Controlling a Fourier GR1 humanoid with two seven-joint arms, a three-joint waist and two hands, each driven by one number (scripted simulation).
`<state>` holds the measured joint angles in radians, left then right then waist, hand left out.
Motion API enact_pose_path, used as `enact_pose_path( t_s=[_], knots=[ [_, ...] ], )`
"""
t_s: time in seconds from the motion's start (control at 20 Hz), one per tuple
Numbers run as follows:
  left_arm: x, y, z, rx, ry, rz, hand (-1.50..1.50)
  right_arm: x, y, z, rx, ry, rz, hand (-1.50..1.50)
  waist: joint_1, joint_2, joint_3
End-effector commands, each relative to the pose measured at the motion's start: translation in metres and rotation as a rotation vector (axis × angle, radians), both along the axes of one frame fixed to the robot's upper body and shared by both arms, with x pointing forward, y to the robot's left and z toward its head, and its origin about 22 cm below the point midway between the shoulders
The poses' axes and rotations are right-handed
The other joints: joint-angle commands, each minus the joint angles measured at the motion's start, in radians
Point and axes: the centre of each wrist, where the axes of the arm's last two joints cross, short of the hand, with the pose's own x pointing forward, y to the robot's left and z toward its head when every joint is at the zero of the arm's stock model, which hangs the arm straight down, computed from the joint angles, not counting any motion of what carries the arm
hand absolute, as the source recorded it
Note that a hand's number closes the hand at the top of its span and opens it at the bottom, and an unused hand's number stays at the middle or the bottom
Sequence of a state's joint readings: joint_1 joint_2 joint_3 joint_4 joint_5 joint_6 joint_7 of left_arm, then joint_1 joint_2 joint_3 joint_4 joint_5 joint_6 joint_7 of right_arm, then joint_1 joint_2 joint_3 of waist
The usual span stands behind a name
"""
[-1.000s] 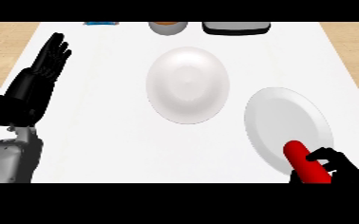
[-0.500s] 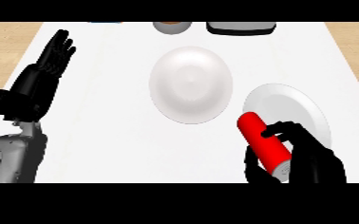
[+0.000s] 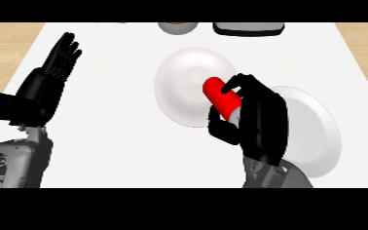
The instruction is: Pick the can from the plate and place it in the plate
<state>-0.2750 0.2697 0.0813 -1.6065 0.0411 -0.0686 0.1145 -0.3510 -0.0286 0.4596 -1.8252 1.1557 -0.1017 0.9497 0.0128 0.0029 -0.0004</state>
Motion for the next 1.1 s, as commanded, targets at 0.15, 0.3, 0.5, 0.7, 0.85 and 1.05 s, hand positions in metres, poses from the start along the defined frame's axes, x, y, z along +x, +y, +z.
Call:
enact_pose_path(
  t_s=[0.15, 0.3, 0.5, 0.7, 0.85, 1.05],
  knots=[
    [-0.01, 0.006, -0.006, -0.008, 0.001, -0.019, 0.0, 0.069, 0.036, 0.002, 0.079, 0.051, -0.012, 1.5, 0.014, 0.001, 0.0],
    [0.009, -0.005, 0.005, 0.011, -0.016, 0.006, 0.0, 0.082, 0.041, -0.024, 0.049, 0.078, -0.016, 1.5, 0.001, 0.0, 0.0],
    [0.005, -0.003, 0.015, 0.007, -0.006, -0.029, 0.0, 0.119, 0.029, -0.064, -0.001, 0.118, -0.054, 1.5, 0.019, 0.006, 0.001],
    [0.013, 0.004, 0.0, 0.012, -0.018, -0.024, 0.0, 0.147, 0.037, -0.058, -0.018, 0.161, -0.054, 1.5, 0.022, 0.008, 0.0],
    [0.01, -0.014, 0.001, -0.004, -0.022, -0.03, 0.0, 0.161, 0.029, -0.063, 0.049, 0.173, -0.117, 1.5, 0.038, 0.012, 0.001],
    [0.02, -0.03, 0.011, 0.005, -0.011, -0.06, 0.0, 0.161, 0.025, -0.081, 0.135, 0.168, -0.142, -1.5, 0.052, 0.018, 0.002]
  ],
)
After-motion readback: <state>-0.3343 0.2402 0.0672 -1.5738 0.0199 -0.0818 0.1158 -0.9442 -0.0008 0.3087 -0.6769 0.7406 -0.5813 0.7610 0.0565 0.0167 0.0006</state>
